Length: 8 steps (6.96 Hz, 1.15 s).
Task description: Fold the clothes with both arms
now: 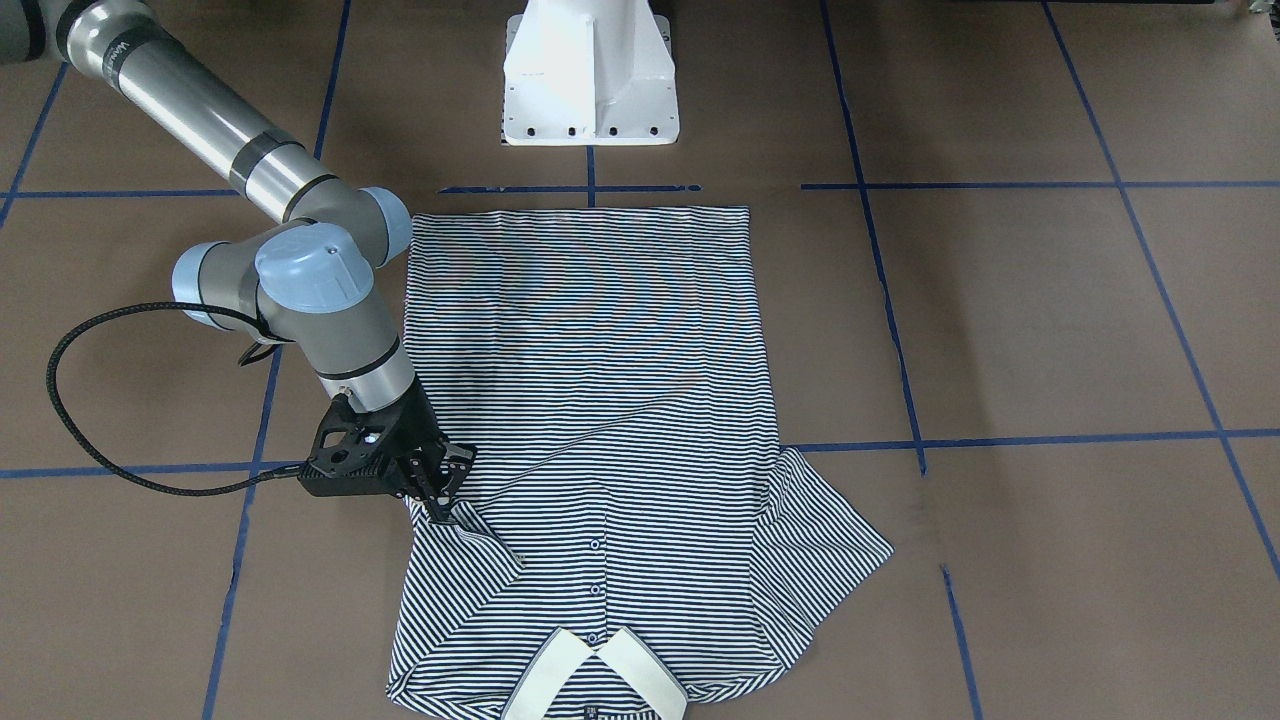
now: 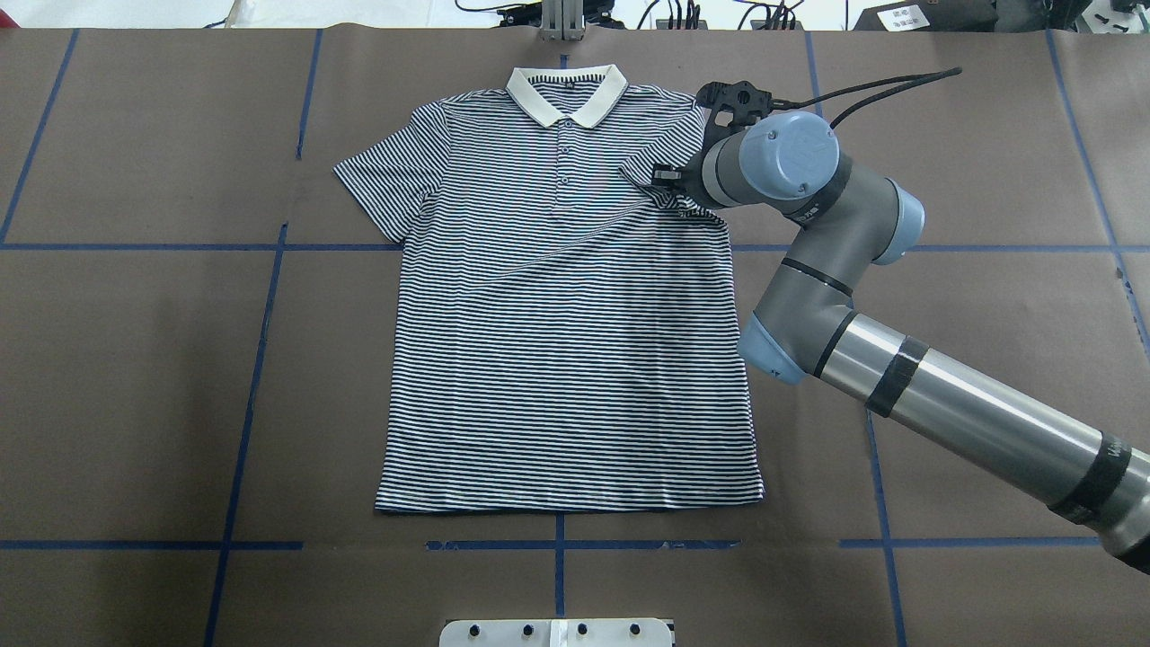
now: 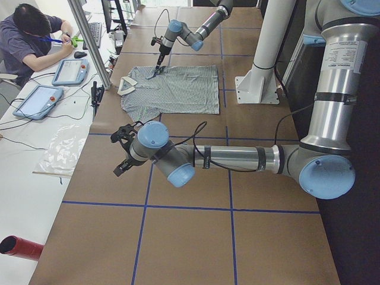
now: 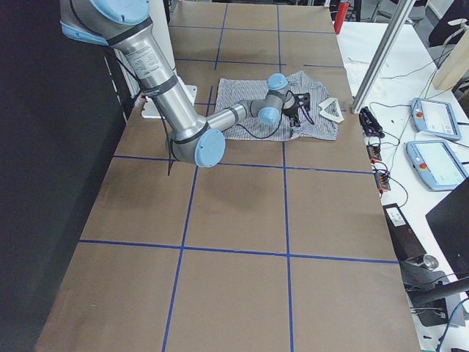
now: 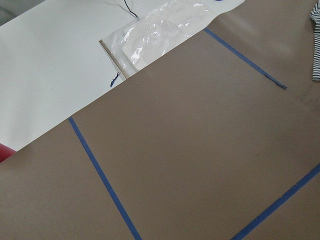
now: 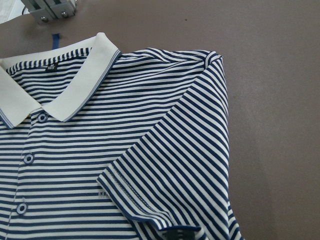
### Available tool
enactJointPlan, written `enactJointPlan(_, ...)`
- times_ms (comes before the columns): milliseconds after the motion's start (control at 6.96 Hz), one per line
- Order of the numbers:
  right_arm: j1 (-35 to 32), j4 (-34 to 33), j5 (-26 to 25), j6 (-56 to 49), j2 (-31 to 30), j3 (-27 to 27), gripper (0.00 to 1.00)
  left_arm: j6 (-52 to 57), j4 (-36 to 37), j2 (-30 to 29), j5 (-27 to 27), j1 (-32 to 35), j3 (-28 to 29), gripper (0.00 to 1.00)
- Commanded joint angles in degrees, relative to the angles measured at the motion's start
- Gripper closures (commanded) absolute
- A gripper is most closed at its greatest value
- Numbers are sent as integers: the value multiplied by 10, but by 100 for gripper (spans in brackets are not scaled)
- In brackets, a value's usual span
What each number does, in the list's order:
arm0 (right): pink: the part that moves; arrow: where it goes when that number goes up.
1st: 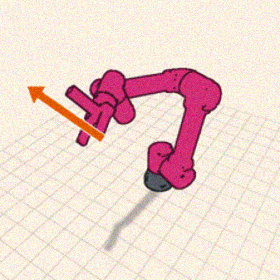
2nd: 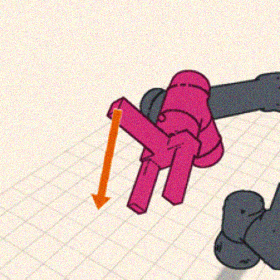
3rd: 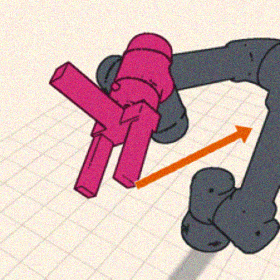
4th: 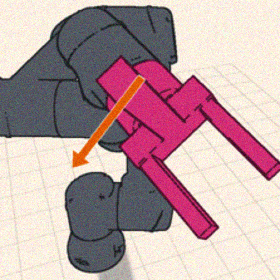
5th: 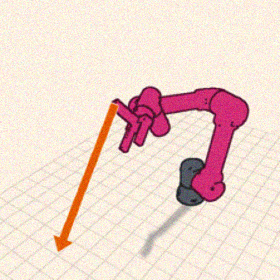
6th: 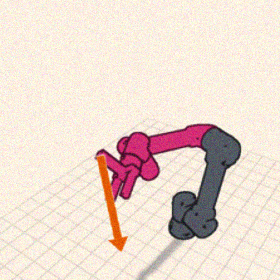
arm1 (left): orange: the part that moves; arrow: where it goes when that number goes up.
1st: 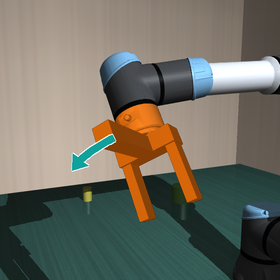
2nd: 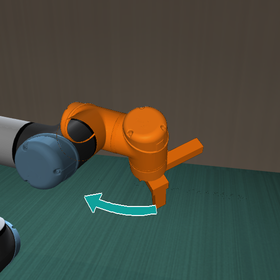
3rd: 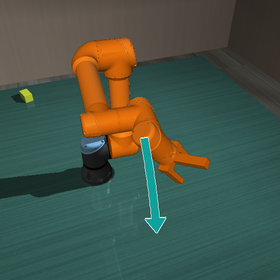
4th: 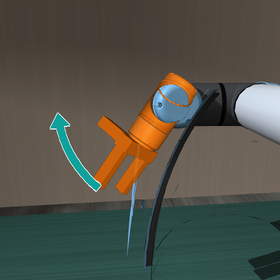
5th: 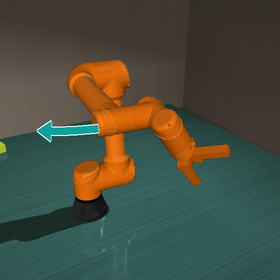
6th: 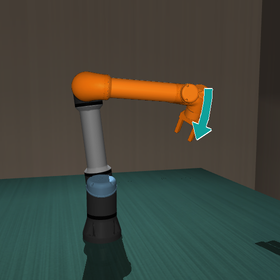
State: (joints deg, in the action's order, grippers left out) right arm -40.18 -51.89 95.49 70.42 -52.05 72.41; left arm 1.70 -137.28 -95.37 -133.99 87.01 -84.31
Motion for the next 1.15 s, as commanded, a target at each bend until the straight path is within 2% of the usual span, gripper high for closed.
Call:
enactJointPlan(0, 23, -1, -38, -3, -2, 16, 0, -1, 0, 0, 0, -1, -1, 0)
enactJointPlan(431, 25, -8, -33, -5, -2, 39, 0, -2, 0, -2, 0, -1, 0, 0)
enactJointPlan(574, 26, -101, 1, -25, 6, 89, 0, -2, 0, -3, 0, -1, 0, 0)
enactJointPlan(718, 3, -222, 41, -88, 12, 152, 0, -3, 1, -3, 0, -1, 0, 0)
enactJointPlan(862, -44, -299, 97, -170, 15, 180, 0, -37, 3, -8, 0, -3, 0, 0)
enactJointPlan(1005, -100, -312, 164, -226, 17, 177, 0, -140, 4, -29, 0, -4, -4, 0)
